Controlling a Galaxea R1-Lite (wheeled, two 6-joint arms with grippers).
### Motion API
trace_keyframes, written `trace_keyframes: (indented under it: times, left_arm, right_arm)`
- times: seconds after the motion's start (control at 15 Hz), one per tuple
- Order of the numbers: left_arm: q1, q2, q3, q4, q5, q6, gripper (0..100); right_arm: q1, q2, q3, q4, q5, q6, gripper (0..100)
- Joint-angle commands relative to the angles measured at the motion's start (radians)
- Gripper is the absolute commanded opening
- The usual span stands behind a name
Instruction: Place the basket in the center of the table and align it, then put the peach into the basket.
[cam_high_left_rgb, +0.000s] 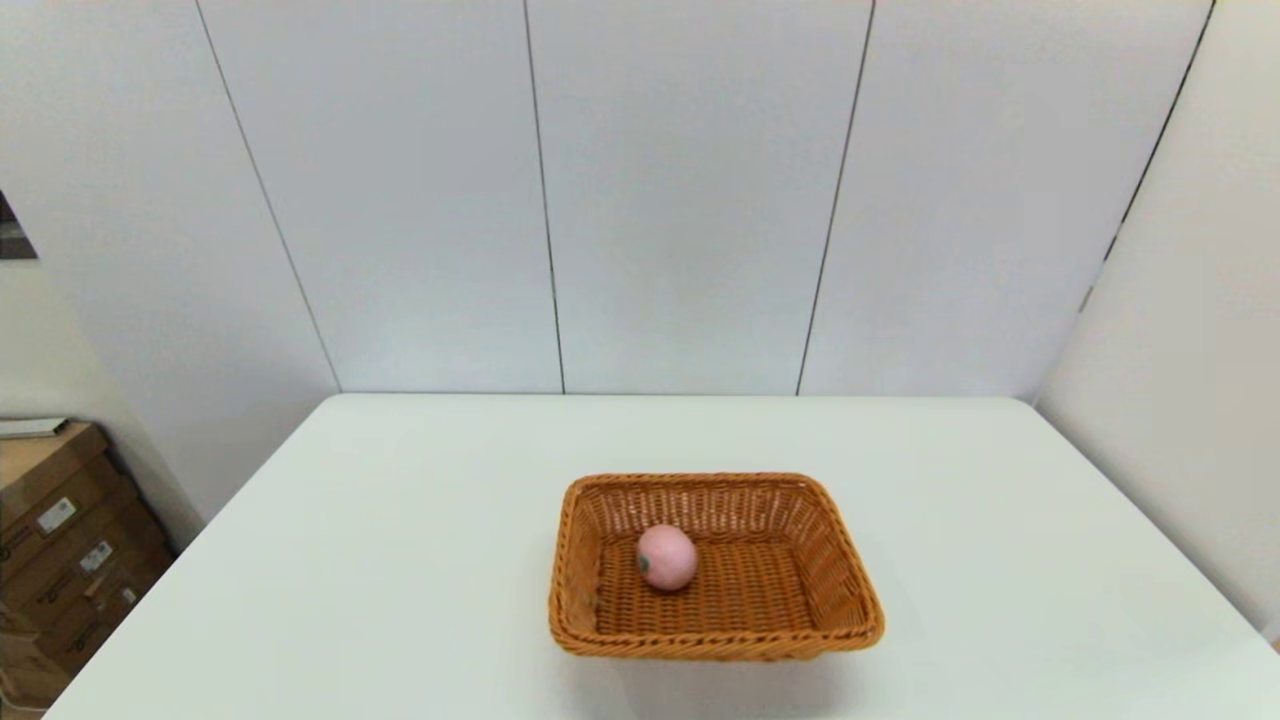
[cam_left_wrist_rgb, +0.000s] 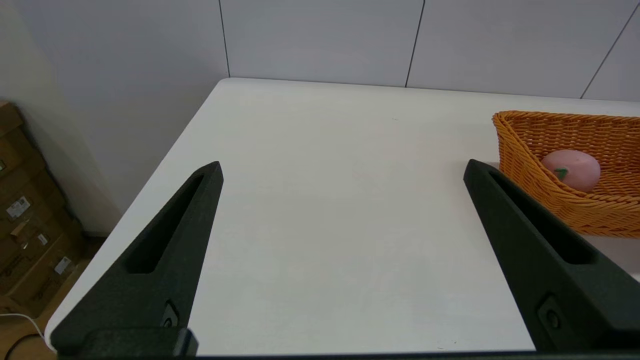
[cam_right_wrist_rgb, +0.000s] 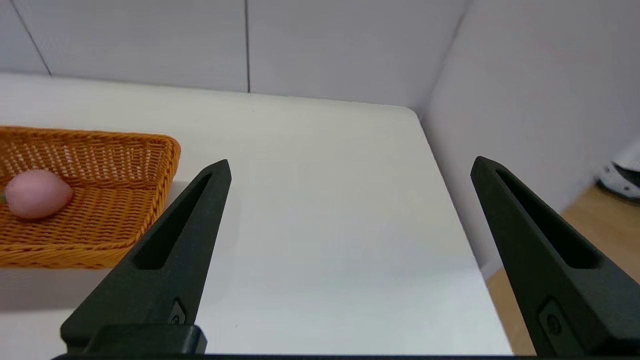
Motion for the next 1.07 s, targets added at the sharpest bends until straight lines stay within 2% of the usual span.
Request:
trace_keyframes:
  times: [0.07,0.2,0.33,0.4,0.6,0.87,1.07]
  left_arm:
    - [0.000,0.000,0.000,0.000,0.002,-0.001,100]
    - [0.000,0.000,0.000,-0.002,0.001,-0.001,100]
    - [0.000,0.000,0.000,0.000,0.002,-0.001,100]
    - [0.000,0.000,0.000,-0.002,0.002,-0.001,100]
    - [0.000,0.000,0.000,-0.002,0.002,0.000,100]
    - [0.000,0.000,0.000,-0.002,0.002,0.004,100]
    - [0.000,0.000,0.000,-0.002,0.002,0.004,100]
  right_arm:
    - [-0.103,-0.283,0.116,0.047,0.008,0.025,100]
    - [-0.090,-0.322,0.173,0.036,0.030,0.043,100]
    - [-0.075,-0.410,0.260,0.047,0.116,0.040,100]
    - [-0.075,-0.445,0.313,0.041,0.136,0.036,100]
    - [-0.073,-0.522,0.375,0.048,0.162,0.045,100]
    - [-0.073,-0.523,0.377,0.045,0.162,0.049,100]
    - [-0.073,-0.522,0.379,0.041,0.159,0.079,100]
